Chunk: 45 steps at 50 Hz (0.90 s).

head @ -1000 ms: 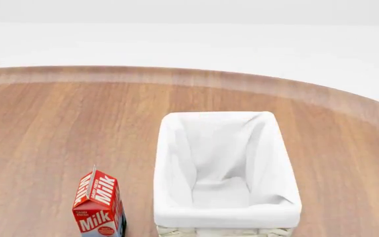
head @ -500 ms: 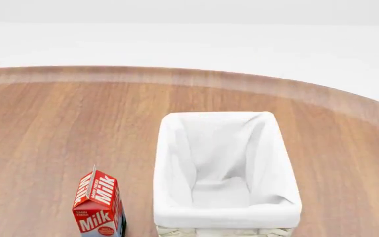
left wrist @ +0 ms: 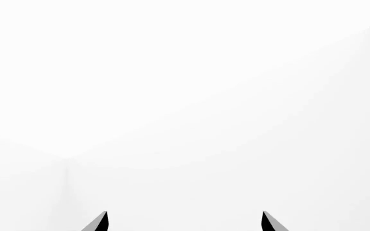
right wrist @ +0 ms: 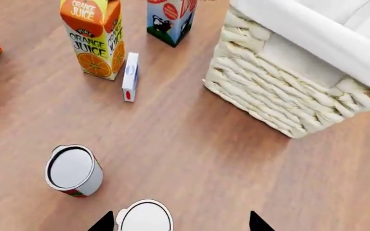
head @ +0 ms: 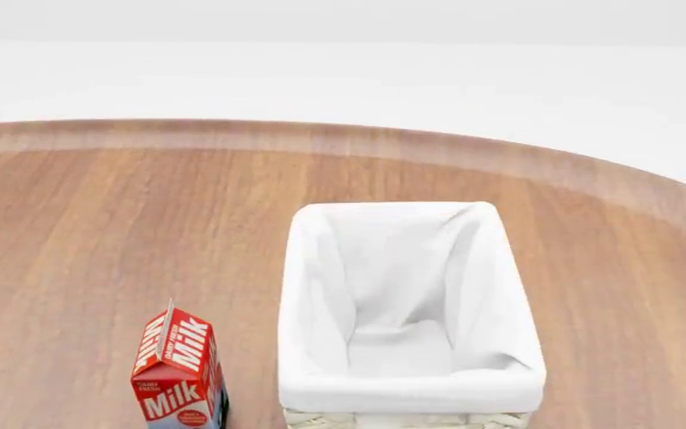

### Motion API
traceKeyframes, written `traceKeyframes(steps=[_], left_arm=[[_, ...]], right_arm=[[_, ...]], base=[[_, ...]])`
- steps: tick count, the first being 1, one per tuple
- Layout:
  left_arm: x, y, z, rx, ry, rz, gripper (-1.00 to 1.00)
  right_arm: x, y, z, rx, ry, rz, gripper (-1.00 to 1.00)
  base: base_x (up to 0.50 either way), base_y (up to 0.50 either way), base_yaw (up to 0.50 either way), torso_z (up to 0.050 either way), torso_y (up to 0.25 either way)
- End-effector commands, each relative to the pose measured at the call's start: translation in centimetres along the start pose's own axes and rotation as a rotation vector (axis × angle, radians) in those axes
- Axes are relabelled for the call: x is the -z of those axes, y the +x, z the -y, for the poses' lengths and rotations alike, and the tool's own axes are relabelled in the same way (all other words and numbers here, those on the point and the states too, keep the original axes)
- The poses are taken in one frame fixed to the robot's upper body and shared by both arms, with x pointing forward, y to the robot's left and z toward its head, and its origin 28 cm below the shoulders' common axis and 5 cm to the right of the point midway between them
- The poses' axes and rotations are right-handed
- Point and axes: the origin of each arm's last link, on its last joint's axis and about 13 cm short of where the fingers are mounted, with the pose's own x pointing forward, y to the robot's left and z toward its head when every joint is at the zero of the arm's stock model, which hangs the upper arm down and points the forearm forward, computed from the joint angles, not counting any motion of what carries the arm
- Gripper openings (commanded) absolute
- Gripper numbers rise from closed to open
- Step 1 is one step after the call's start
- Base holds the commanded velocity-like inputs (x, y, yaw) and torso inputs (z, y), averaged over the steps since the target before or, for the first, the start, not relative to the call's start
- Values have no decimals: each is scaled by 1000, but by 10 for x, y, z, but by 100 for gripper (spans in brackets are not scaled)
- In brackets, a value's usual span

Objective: Pick up the alphabet soup and the tomato sauce, and put them in the basket.

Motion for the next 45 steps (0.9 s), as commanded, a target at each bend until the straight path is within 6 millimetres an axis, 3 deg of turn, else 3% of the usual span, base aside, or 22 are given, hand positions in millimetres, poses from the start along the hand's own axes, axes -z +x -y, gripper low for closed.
traceKeyframes(steps=[1,45], left_arm=[[1,-2,0,-1,-2,-2,100],[2,-5,1,-1,-8,-13,100]], right_arm=[[6,4,-7,-13,-52,13,100],[27,36,-18,-66,23,-21,100]], base=[[0,0,0,0,0],[0,0,0,0,0]])
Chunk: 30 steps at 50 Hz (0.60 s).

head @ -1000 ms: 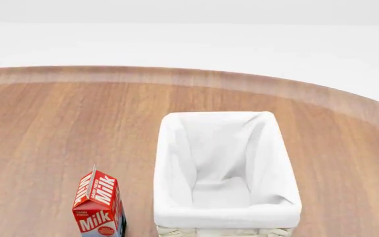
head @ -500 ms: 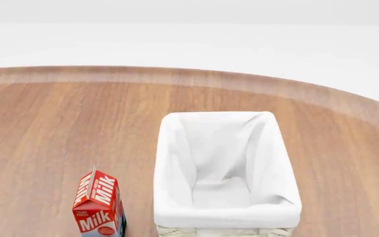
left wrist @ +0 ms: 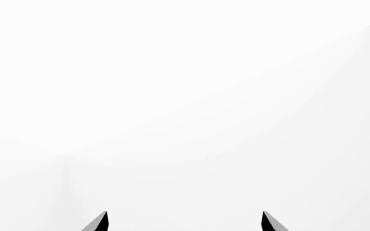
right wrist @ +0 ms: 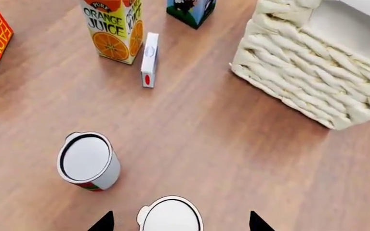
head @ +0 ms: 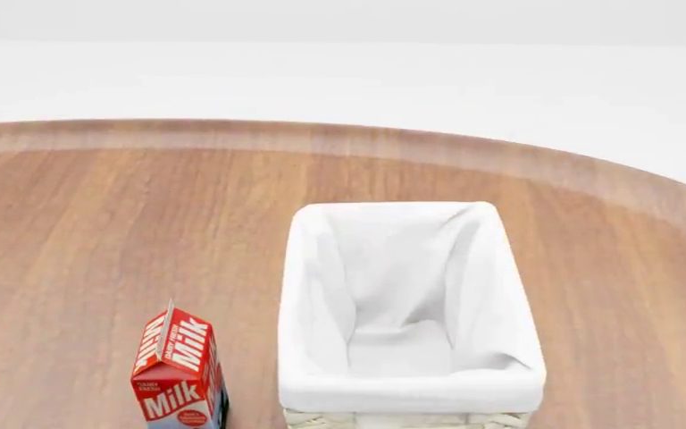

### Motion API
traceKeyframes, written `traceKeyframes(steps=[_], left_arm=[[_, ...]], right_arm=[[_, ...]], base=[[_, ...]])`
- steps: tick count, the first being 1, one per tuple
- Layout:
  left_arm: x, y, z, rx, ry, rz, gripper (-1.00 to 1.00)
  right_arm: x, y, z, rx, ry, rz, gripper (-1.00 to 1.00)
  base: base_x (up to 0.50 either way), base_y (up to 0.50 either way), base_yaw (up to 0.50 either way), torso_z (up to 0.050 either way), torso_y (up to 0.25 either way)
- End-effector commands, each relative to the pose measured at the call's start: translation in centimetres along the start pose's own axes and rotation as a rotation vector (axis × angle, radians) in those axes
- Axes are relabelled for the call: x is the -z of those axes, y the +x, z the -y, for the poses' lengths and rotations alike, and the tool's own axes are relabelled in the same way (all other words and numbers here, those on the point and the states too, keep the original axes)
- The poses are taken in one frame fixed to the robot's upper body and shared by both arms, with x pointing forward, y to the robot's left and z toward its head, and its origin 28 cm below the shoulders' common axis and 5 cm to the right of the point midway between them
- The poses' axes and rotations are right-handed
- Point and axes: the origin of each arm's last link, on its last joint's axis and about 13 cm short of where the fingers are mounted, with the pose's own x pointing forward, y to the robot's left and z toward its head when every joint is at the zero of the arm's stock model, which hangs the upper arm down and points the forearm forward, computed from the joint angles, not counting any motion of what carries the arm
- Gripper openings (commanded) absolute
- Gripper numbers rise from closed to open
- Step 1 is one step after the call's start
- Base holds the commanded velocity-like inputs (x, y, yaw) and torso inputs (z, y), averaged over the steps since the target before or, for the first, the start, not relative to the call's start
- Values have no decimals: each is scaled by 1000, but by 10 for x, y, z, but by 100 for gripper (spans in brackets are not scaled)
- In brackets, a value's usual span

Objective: Pick up the alphabet soup and the tomato sauce, and put them in the basket.

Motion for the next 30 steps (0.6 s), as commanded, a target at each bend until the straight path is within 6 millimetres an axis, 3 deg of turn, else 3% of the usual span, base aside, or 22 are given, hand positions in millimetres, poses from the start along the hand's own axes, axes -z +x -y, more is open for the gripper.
traceKeyframes(steps=[1,30], left_arm=[[1,-1,-1,-3,-2,-2,100],[1,-4,1,2,-1,-5,100]], right_arm=[[6,8,-3,-12,8,3,100],[20,27,-6,-26,41,-41,100]], base=[[0,0,0,0,0],[0,0,0,0,0]])
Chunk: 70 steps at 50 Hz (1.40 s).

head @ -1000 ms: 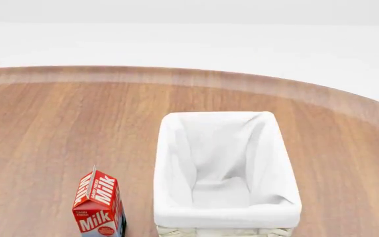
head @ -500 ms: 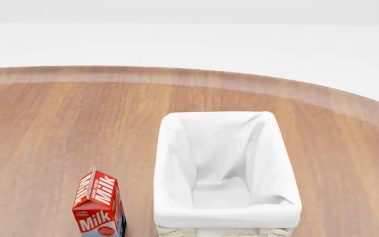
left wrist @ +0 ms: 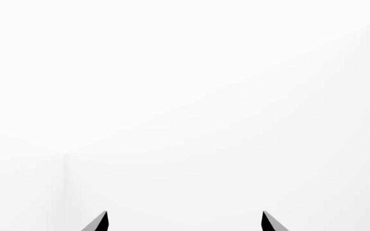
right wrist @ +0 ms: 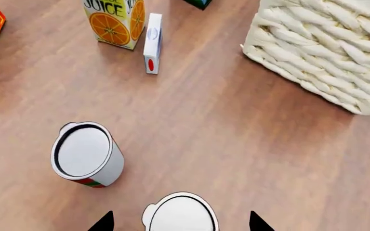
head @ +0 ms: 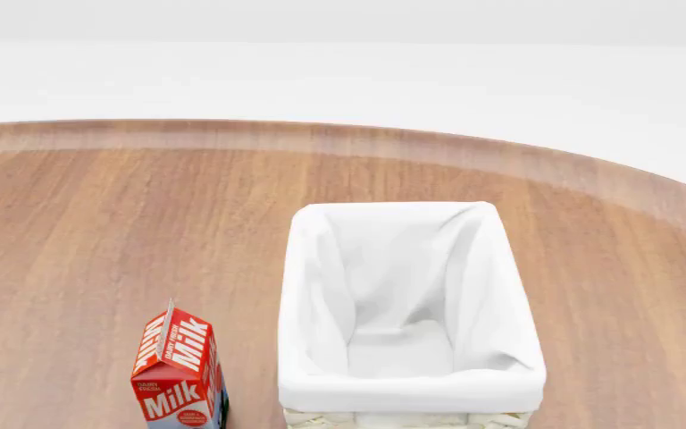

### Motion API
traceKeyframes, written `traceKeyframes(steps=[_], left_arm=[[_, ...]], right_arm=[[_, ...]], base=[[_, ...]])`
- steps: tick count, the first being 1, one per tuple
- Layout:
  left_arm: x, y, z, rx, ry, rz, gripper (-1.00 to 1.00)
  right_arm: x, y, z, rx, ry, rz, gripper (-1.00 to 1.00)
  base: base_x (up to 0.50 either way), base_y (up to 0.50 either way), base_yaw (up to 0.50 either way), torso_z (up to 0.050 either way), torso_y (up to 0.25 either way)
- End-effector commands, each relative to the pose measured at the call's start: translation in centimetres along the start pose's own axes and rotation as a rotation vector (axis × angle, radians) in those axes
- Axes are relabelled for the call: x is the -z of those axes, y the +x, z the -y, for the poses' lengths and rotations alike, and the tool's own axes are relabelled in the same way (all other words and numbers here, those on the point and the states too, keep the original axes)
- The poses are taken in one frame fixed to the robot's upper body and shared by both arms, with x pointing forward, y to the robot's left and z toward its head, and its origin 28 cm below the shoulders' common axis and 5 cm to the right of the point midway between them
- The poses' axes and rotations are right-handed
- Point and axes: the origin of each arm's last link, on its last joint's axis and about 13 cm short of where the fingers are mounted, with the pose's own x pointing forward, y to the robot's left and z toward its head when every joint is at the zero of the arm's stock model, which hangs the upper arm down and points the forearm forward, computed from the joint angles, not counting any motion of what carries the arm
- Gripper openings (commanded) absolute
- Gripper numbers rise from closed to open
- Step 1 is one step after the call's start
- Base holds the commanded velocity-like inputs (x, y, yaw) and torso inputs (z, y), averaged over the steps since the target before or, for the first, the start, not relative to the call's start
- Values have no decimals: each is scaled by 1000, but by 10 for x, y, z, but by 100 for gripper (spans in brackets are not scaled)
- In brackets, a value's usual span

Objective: Pick up the alphabet soup and the tomato sauce, and put them in the basket.

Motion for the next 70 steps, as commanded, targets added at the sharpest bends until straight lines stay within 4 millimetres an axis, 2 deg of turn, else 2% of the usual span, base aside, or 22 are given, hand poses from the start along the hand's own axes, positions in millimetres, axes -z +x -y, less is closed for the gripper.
traceKeyframes(steps=[1,7,16,70], left_arm=[[0,-2,1,1,-1,0,100],[0,0,0,0,-1,-2,100],[0,0,1,1,-2,2,100],[0,0,1,3,-5,2,100]], right_arm=[[8,8,-2,-5,6,-12,100],[3,8,1,-2,7,-11,100],[9,14,0,-3,10,-33,100],[15,37,4,-4,5,-87,100]], base=[[0,0,0,0,0],[0,0,0,0,0],[0,0,0,0,0],[0,0,0,0,0]])
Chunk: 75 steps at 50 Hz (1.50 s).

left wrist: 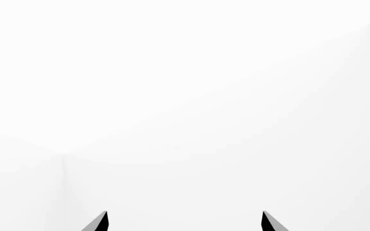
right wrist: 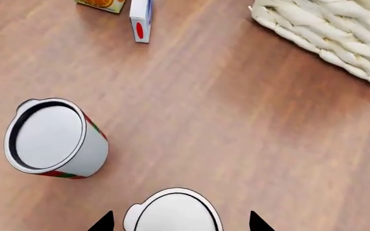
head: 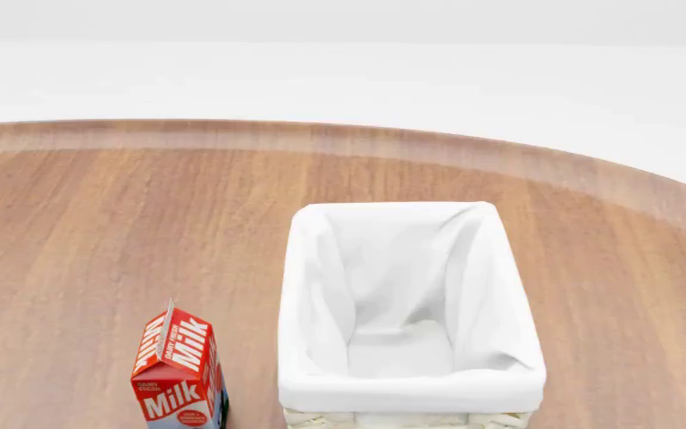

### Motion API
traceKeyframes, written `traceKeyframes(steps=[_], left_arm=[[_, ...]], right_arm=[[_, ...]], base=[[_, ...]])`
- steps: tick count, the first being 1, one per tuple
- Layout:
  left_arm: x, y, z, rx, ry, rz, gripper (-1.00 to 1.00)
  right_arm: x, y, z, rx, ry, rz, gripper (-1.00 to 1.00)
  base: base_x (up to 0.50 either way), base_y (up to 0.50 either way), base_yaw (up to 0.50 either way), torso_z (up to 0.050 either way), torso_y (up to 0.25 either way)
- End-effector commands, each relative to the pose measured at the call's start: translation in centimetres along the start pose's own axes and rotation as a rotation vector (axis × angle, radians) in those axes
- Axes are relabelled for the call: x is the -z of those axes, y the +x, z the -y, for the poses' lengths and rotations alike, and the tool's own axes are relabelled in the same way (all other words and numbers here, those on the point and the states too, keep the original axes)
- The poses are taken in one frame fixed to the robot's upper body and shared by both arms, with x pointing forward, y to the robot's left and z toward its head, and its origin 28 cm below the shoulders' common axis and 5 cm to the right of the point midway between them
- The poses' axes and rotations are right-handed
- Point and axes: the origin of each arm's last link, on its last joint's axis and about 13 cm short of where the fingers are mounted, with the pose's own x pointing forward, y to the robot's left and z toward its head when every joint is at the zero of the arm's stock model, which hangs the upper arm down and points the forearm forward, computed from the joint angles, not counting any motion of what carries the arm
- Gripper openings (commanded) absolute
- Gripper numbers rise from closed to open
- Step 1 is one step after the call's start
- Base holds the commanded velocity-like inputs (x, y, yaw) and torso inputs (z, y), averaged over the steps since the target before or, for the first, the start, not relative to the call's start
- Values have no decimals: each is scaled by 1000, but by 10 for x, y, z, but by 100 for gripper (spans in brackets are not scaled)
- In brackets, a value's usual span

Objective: Pick up the alphabet soup and the tomato sauce, and put them in the basket.

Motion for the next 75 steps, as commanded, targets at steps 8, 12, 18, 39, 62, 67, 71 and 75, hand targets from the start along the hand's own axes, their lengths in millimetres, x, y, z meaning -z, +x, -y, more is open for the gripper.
traceKeyframes(steps=[8,12,18,39,62,67,71,75], left_arm=[[0,-1,0,1,0,-1,100],[0,-1,0,2,0,-2,100],[1,-2,0,2,-2,-4,100],[0,-1,1,4,-2,-2,100],[0,0,0,4,-3,-3,100],[1,-1,0,5,-3,-4,100],[1,-1,1,5,-4,-5,100],[0,-1,1,6,-4,-5,100]], right_arm=[[2,9,1,-3,9,-13,100],[4,12,1,-7,11,-22,100],[6,15,0,-9,12,-29,100],[9,19,-1,-21,13,-44,100],[14,26,-3,-27,20,-66,100],[18,29,-4,-29,19,-71,100],[19,30,-4,-30,23,-75,100],[19,30,-3,-27,24,-75,100]], base=[[0,0,0,0,0],[0,0,0,0,0],[0,0,0,0,0],[0,0,0,0,0],[0,0,0,0,0],[0,0,0,0,0],[0,0,0,0,0],[0,0,0,0,0]])
